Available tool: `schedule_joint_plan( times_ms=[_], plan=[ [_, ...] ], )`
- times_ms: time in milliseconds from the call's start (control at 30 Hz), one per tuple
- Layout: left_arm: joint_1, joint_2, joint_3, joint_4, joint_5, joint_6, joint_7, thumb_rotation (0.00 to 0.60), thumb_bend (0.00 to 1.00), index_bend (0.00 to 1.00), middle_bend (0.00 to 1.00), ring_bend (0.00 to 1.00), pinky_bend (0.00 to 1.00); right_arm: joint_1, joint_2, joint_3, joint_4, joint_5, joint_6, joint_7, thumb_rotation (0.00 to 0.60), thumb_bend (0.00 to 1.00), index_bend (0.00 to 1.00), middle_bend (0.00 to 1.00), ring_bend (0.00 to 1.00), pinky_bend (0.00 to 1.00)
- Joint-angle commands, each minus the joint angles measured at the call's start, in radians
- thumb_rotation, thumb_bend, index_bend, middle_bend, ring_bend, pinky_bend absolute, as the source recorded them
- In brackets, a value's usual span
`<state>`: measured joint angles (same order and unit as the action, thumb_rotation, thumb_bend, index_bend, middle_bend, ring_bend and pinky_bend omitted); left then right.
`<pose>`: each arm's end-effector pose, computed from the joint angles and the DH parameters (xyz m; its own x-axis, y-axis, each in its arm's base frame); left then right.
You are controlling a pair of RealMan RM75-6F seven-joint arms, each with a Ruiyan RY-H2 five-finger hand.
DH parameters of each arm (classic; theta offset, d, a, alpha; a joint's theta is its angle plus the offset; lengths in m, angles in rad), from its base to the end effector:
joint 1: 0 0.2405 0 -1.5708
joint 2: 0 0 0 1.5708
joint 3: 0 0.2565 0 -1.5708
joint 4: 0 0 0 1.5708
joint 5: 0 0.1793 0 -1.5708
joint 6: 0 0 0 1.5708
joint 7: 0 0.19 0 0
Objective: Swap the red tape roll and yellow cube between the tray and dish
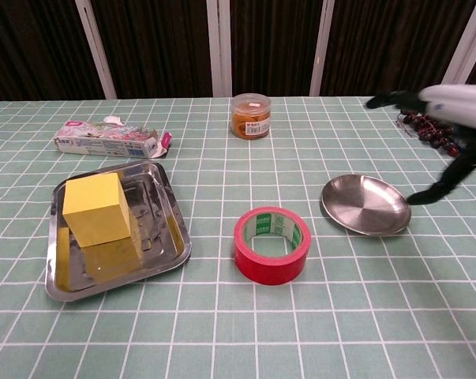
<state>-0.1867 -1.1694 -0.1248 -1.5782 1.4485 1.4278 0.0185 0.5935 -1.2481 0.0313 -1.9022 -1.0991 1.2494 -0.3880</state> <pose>-0.2820 0.2679 0.1818 0.3817 -0.0524 0.9228 0.9218 -0.0522 -0.3842 -0.1723 -0.3194 0.0867 0.3923 -0.2228 0.8924 -0.9103 -0.2333 0.3419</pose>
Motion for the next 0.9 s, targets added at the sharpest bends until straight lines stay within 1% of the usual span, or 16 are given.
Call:
schedule_joint_plan(
  times_ms=[33, 133, 200, 400, 500, 567, 700, 900],
  plan=[
    [-0.106, 0.047, -0.035, -0.1, -0.052, -0.171, 0.061, 0.6, 0.0, 0.16, 0.0, 0.0, 0.01, -0.158, 0.128, -0.111, -0.009, -0.147, 0.12, 0.145, 0.6, 0.0, 0.04, 0.0, 0.0, 0.04],
    [-0.192, 0.067, -0.058, -0.149, -0.123, -0.321, 0.104, 0.6, 0.0, 0.15, 0.0, 0.0, 0.01, -0.226, 0.143, -0.147, 0.031, -0.207, 0.183, 0.185, 0.6, 0.0, 0.04, 0.0, 0.0, 0.04],
    [-0.244, 0.063, -0.066, -0.16, -0.164, -0.403, 0.142, 0.6, 0.0, 0.15, 0.0, 0.0, 0.01, -0.26, 0.146, -0.158, 0.047, -0.235, 0.214, 0.214, 0.6, 0.0, 0.04, 0.0, 0.0, 0.04],
    [-0.373, 0.015, -0.072, -0.156, -0.258, -0.585, 0.22, 0.6, 0.0, 0.15, 0.0, 0.0, 0.01, -0.321, 0.149, -0.158, 0.091, -0.271, 0.259, 0.293, 0.6, 0.0, 0.04, 0.0, 0.0, 0.04],
    [-0.42, -0.004, -0.057, -0.147, -0.282, -0.628, 0.29, 0.6, 0.0, 0.14, 0.0, 0.0, 0.01, -0.342, 0.141, -0.15, 0.121, -0.292, 0.274, 0.326, 0.6, 0.0, 0.04, 0.0, 0.0, 0.04],
    [-0.439, -0.018, -0.048, -0.146, -0.295, -0.639, 0.318, 0.6, 0.0, 0.14, 0.0, 0.0, 0.01, -0.349, 0.139, -0.143, 0.131, -0.293, 0.27, 0.335, 0.6, 0.0, 0.04, 0.0, 0.0, 0.04],
    [-0.461, -0.067, -0.036, -0.119, -0.302, -0.641, 0.325, 0.6, 0.0, 0.14, 0.0, 0.0, 0.01, -0.359, 0.136, -0.127, 0.139, -0.282, 0.253, 0.335, 0.6, 0.0, 0.04, 0.0, 0.0, 0.04],
    [-0.476, -0.117, 0.001, -0.069, -0.305, -0.646, 0.342, 0.6, 0.0, 0.14, 0.0, 0.0, 0.01, -0.365, 0.133, -0.11, 0.14, -0.28, 0.226, 0.334, 0.6, 0.0, 0.04, 0.0, 0.0, 0.04]
  ],
)
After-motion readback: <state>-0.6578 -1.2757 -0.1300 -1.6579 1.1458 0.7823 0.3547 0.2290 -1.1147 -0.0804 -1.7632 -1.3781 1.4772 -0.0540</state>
